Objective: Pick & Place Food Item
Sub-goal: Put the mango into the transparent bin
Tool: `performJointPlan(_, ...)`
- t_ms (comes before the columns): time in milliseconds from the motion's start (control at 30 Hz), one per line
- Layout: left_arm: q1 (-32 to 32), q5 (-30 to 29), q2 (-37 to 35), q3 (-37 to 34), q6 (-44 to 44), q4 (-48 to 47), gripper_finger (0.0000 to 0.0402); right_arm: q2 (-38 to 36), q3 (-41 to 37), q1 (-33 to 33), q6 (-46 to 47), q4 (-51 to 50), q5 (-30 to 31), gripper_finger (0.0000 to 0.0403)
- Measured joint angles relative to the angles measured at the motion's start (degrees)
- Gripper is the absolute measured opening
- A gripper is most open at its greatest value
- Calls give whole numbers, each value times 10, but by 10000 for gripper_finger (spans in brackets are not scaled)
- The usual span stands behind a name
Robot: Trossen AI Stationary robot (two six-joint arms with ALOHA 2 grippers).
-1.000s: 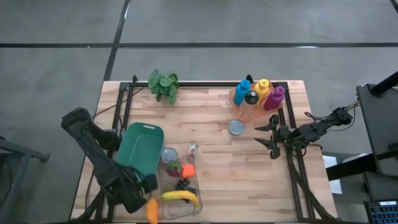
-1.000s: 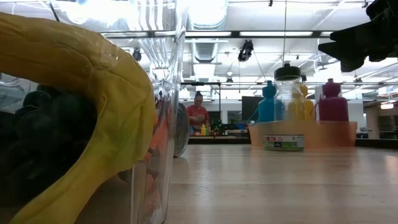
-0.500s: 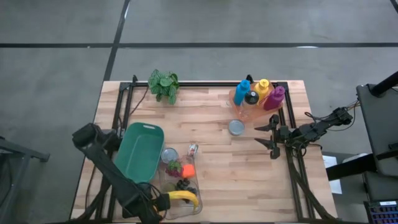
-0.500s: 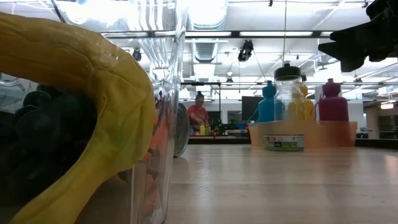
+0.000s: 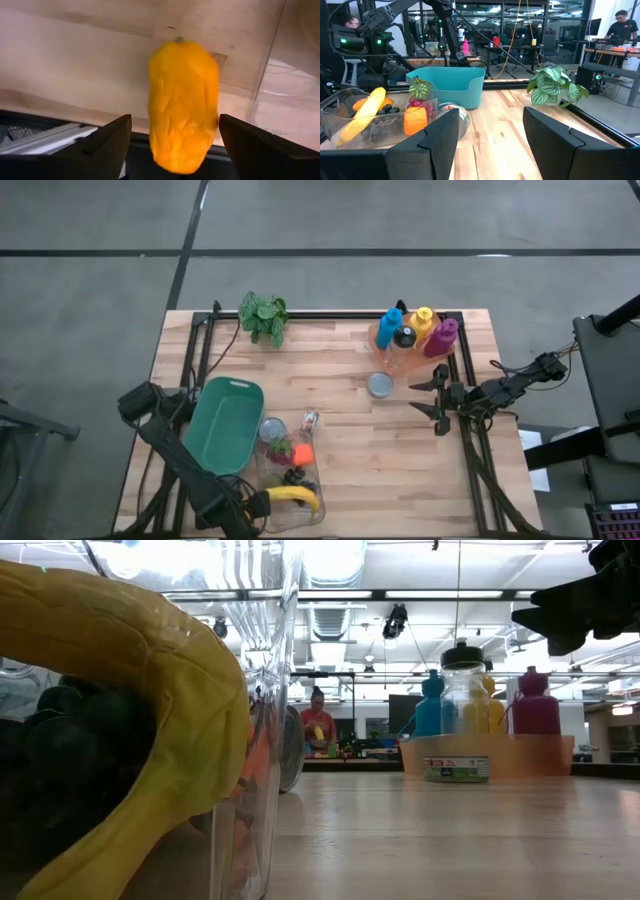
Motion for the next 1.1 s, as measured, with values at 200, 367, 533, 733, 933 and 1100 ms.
performJointPlan(200,1,-10,0,-30,-1,38,306,0,0,0,0,0,0,217)
performJointPlan(367,1,-17,-2,-55,-2,74,306,0,0,0,0,0,0,217)
performJointPlan(533,1,-17,-2,-58,-2,77,306,0,0,0,0,0,0,217)
performJointPlan(733,0,-19,-2,-57,-1,76,302,0,0,0,0,0,0,217)
performJointPlan(933,-2,-20,-1,-57,1,78,256,0,0,0,0,0,0,217)
performJointPlan(1100,-3,-17,-1,-57,0,78,214,0,0,0,0,0,0,217)
